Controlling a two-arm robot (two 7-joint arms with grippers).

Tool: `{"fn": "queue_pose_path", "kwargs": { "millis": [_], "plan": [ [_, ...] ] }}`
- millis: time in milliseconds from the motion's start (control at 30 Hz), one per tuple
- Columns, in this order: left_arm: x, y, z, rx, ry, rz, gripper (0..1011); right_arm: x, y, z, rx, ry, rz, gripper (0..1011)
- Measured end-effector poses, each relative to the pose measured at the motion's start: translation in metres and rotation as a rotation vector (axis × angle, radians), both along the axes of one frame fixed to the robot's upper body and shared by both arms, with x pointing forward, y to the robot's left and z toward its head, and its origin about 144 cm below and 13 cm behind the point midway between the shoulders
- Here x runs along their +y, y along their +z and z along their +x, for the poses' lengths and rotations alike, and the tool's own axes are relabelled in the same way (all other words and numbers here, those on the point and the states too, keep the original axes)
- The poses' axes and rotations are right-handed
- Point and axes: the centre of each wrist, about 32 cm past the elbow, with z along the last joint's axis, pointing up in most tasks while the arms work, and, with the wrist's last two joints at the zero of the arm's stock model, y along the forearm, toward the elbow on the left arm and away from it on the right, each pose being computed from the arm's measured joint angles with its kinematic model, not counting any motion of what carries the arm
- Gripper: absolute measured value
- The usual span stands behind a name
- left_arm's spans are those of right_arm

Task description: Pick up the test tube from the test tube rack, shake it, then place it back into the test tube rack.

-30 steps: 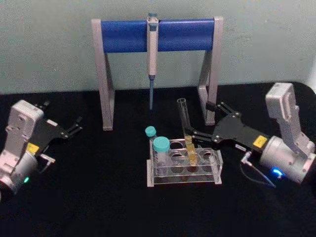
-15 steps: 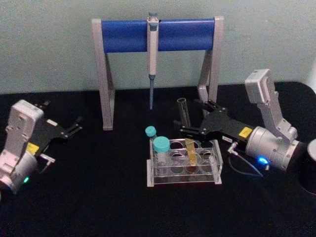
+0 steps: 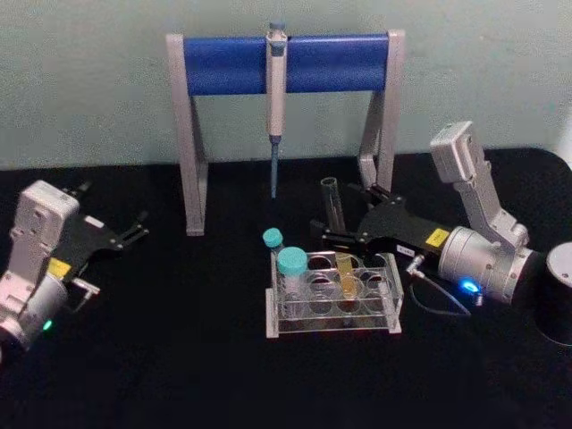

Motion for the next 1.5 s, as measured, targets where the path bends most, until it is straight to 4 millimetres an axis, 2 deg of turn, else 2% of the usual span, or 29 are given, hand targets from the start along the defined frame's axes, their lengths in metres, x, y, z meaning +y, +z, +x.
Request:
{"fn": "queue_pose_path", "kwargs": {
  "millis": [767,867,1033,1067,1367,1400,1500],
  "plan": [
    [0.0,0.0,0.0,0.0,0.0,0.0,1001,-0.0012,-0.0003,0.0004,0.007,-0.002,0.004,1000],
    [0.0,0.0,0.0,0.0,0.0,0.0,1001,-0.0012,-0.0004,0.0003,0.007,-0.002,0.004,948],
    [0.0,0.0,0.0,0.0,0.0,0.0,1001,-0.0011,-0.0003,0.0003,0.006,-0.002,0.004,807],
    [0.0,0.0,0.0,0.0,0.0,0.0,1001,-0.0011,-0.0003,0.0003,0.006,-0.002,0.004,807],
    [0.0,0.0,0.0,0.0,0.0,0.0,1001,-0.001,-0.0001,0.0002,0.005,-0.002,0.005,509],
    [0.0,0.0,0.0,0.0,0.0,0.0,1001,-0.001,-0.0001,0.0002,0.005,-0.002,0.005,448],
    [0.0,0.0,0.0,0.0,0.0,0.0,1001,-0.001,-0.0001,0.0002,0.004,-0.002,0.005,389]
  ]
}}
